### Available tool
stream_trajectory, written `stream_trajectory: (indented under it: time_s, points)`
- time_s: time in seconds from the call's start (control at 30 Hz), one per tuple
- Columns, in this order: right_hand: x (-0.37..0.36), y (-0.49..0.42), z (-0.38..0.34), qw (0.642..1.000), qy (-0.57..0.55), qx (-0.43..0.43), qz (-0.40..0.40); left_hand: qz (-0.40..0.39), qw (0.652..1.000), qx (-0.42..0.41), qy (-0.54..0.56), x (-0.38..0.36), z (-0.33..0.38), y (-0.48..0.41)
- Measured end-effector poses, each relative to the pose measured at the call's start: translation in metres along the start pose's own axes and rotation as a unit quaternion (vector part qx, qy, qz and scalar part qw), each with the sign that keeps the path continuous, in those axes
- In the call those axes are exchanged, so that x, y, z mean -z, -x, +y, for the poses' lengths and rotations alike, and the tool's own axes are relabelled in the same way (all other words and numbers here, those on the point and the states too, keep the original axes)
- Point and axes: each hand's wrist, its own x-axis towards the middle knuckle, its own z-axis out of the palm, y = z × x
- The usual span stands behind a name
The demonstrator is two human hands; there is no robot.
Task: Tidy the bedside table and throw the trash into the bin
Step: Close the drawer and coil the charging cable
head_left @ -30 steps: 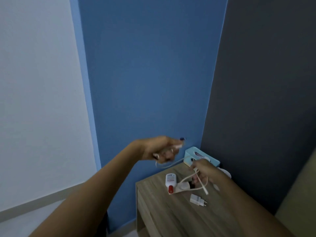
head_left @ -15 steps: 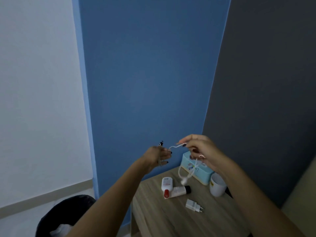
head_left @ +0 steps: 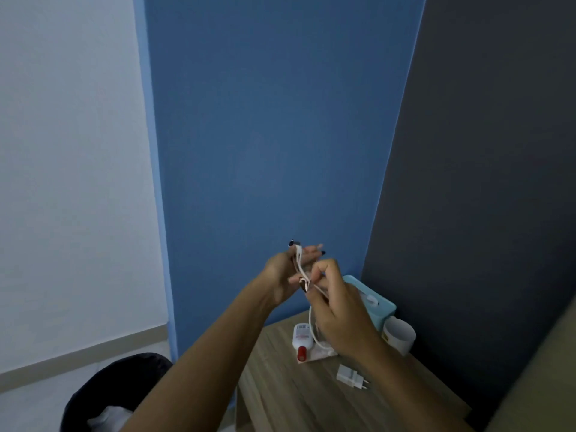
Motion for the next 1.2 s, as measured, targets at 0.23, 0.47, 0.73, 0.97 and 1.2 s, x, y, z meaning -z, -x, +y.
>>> stream_trajectory:
  time_s: [0.23, 0.47, 0.73, 0.97, 1.2]
  points:
    - [-0.022, 0.03, 0.03, 0.993, 0.066, -0.08, -0.052, 0.026, 0.994, 0.037, 0.101, -0.004, 0.027, 0.001]
    - [-0.028, 0.006, 0.048, 0.963, -0.097, -0.249, -0.023, -0.066, 0.995, 0.059, -0.053, -0.036, 0.034, 0.032]
    - [0.013, -0.053, 0.029, 0.963, 0.062, -0.223, -0.139, -0.207, 0.844, 0.174, -0.463, -0.024, 0.025, 0.065]
    - [0.03, -0.08, 0.031, 0.965, 0.227, -0.112, -0.066, -0.025, 0.906, 0.165, -0.389, 0.005, 0.028, 0.058]
    - [0.006, -0.054, -0.017, 0.992, 0.105, -0.069, -0.026, -0.013, 0.999, 0.0, 0.04, -0.011, 0.059, 0.054]
